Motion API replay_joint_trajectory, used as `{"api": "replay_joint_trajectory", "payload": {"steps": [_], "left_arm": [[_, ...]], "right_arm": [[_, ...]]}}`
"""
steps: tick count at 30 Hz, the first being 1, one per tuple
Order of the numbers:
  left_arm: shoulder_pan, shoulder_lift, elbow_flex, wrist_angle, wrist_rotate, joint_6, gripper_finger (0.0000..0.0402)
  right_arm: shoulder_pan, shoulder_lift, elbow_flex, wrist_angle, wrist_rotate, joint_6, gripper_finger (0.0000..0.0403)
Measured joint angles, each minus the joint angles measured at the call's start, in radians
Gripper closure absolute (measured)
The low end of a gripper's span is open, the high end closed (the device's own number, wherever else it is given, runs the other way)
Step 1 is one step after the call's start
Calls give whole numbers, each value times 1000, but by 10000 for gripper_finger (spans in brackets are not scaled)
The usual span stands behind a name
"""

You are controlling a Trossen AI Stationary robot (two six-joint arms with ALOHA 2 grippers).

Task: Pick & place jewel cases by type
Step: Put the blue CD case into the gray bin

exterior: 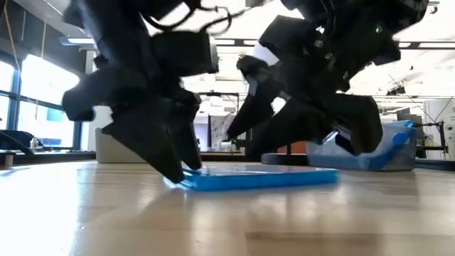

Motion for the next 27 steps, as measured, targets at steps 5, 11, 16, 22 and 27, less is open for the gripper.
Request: {"api": "replay_joint_trajectory", "payload": {"steps": [5, 11, 16, 22, 27], "left_arm": [[62, -78, -7, -156, 59, -75, 160], [30, -210, -7, -251, 123, -223, 160], [-80, -261, -4, -243, 23, -330, 160], [-215, -248, -2, -207, -199, -503, 160], [-264, -246, -5, -201, -403, -677, 160]], "right_arm": [[-3, -72, -1, -114, 64, 29, 199], [-37, -95, 0, -241, 81, 120, 199], [-85, -94, -1, -284, 67, 199, 199], [-142, -94, -2, -342, 46, 324, 199], [-178, -94, -1, -363, -41, 435, 199]]}}
